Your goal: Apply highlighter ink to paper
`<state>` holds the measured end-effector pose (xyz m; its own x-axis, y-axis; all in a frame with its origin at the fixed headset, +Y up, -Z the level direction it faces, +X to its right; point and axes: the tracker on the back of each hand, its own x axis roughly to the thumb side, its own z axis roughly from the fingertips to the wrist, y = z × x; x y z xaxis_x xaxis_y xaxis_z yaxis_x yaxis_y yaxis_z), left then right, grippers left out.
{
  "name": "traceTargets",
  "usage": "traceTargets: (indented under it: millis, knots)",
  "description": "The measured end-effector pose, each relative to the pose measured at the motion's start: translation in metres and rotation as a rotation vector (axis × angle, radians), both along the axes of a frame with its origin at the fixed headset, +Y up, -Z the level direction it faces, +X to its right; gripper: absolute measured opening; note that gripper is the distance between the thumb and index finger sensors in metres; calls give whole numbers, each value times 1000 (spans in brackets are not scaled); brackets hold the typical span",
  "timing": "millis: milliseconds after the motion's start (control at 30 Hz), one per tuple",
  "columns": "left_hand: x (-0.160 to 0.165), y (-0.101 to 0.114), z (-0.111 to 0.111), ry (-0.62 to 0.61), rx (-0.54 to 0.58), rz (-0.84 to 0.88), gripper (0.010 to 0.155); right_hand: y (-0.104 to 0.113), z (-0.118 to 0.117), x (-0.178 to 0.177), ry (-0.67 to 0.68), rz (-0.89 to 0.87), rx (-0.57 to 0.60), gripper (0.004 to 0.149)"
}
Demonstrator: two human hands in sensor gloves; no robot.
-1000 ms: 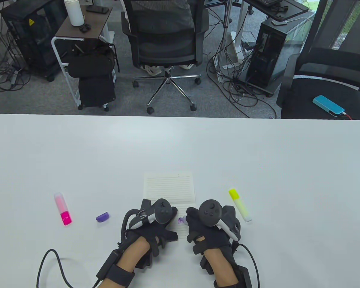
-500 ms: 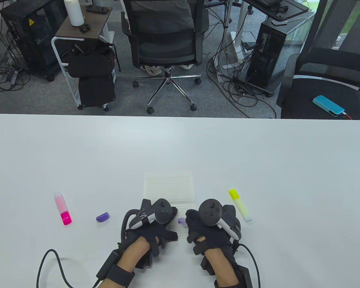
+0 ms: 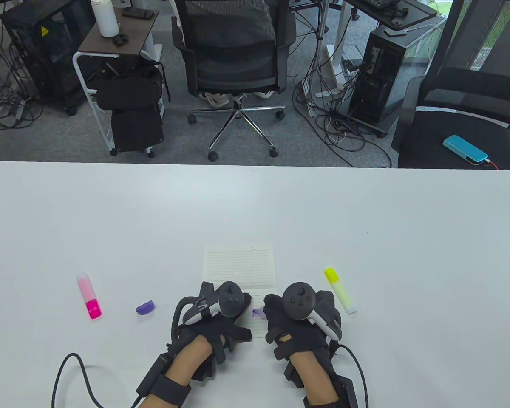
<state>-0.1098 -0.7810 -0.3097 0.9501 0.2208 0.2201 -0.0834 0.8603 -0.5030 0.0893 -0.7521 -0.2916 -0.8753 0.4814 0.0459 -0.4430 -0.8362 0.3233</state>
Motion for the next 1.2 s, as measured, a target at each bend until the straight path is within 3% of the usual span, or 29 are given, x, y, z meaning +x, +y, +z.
traceTargets:
  millis: [67, 233, 367, 500, 667, 800, 1200]
  knots:
    - [0, 0, 0, 0, -1, 0, 84, 3, 1, 1, 19, 8, -27, 41]
    - [0, 0, 0, 0, 0, 0, 85, 1, 0, 1, -15, 18, 41, 41]
    - [0, 0, 0, 0, -1, 0, 85, 2, 1, 4, 10, -4, -40, 40]
    - [0, 0, 0, -2, -1, 0, 85, 1, 1, 3, -17, 13, 30, 41]
    - [0, 0, 0, -2, -2, 0, 85, 4, 3, 4, 11, 11, -30, 41]
    - [0, 0, 0, -2, -1, 0, 85, 2, 1, 2, 1, 13, 19, 41]
    - [0, 0, 0, -2, -1, 0, 85, 4, 4, 0, -1, 37, 5, 41]
